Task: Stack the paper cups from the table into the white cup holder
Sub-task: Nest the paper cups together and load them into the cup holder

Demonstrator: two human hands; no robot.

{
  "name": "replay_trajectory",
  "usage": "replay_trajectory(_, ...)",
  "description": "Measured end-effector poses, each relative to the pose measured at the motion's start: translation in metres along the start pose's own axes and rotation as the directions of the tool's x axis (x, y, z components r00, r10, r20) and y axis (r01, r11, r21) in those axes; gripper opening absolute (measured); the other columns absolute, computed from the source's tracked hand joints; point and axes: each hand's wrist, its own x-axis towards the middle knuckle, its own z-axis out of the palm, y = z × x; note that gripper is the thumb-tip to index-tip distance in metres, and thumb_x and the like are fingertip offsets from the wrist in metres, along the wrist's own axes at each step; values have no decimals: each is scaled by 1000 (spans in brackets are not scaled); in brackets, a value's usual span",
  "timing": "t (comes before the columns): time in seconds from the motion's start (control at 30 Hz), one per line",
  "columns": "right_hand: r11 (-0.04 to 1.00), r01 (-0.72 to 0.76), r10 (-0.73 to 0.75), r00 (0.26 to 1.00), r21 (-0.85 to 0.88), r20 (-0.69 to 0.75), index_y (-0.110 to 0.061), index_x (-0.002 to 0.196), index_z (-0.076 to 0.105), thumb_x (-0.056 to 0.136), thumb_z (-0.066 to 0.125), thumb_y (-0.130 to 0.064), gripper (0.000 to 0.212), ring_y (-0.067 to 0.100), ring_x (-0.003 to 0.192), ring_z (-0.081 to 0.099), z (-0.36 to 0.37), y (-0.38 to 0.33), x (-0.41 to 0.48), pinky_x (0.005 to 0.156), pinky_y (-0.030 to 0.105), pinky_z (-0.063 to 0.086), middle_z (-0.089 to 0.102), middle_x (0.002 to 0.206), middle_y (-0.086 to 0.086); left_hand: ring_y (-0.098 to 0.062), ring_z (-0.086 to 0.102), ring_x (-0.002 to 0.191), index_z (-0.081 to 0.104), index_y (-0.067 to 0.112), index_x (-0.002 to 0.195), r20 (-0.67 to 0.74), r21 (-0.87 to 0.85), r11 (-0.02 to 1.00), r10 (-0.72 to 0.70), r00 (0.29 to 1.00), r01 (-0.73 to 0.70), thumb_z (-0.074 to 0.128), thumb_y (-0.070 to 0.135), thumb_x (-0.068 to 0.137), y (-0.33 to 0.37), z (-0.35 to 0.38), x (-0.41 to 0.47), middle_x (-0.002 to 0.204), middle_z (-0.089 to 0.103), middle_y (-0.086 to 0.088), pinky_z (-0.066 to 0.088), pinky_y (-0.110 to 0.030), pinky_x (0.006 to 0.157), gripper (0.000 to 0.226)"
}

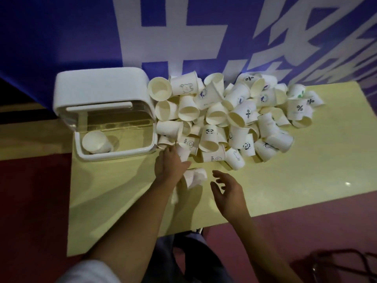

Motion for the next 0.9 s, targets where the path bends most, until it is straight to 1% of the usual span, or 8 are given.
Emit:
replay_trajectory(0.2,998,-57,56,998,-24,-26,-20,128,66,95,69,-20,33,11,102,65,-32,39,-3,79,17,48,68,124,-8,-31,59,107,59,13,115,-224,4,999,52,973,-52,76,46,79,4,0,-11,112,66,-11,48,-42,88,52)
replay_trajectory(0.3,988,-31,43,996,-152,75,-18,138,58,92,73,-30,50,17,112,61,-31,46,1,91,30,52,60,136,-5,-28,52,110,56,19,115,-362,-253,967,-54,931,-43,80,38,74,1,-14,-43,113,63,-2,42,-46,94,51)
replay_trajectory(0.37,946,141,-77,973,-291,219,-16,146,50,87,77,-34,67,23,127,52,-21,43,5,102,37,48,51,146,1,-26,49,114,51,23,125,-381,-492,870,-201,903,-14,82,30,75,-5,-21,-70,120,60,-1,41,-45,96,59)
replay_trajectory(0.5,790,422,-212,869,-445,447,-26,155,33,80,80,-43,90,25,143,32,7,19,18,113,43,38,31,161,-3,-12,62,96,39,30,136,-254,-834,551,-416,873,19,79,17,85,-15,-30,-112,121,58,0,48,-25,72,66)
replay_trajectory(0.57,691,510,-219,823,-512,524,-28,157,28,81,79,-45,93,25,148,25,20,13,25,117,45,30,25,164,-4,-6,62,90,40,34,136,-208,-855,515,-437,875,54,79,16,85,-23,-29,-120,119,57,3,45,-23,66,66)
replay_trajectory(0.67,581,590,-207,774,-561,599,-27,156,30,83,78,-43,88,27,146,28,32,14,33,118,44,27,31,160,-2,-11,64,92,50,39,135,-147,-881,468,-424,894,77,80,14,83,-38,-27,-126,118,59,7,48,-28,72,65)
replay_trajectory(0.8,557,615,-239,762,-558,602,-23,147,43,85,75,-42,72,26,138,41,38,22,35,114,42,32,46,152,0,-10,67,105,65,40,124,-44,-926,360,-393,918,110,80,26,70,-54,-26,-133,122,67,14,53,-29,79,57)
replay_trajectory(0.9,661,548,-283,814,-512,506,-19,138,50,86,71,-45,62,26,125,51,36,21,30,103,40,39,57,136,1,-15,68,110,68,37,118,-28,-960,265,-398,917,86,80,29,72,-67,-20,-138,119,72,6,54,-35,90,49)
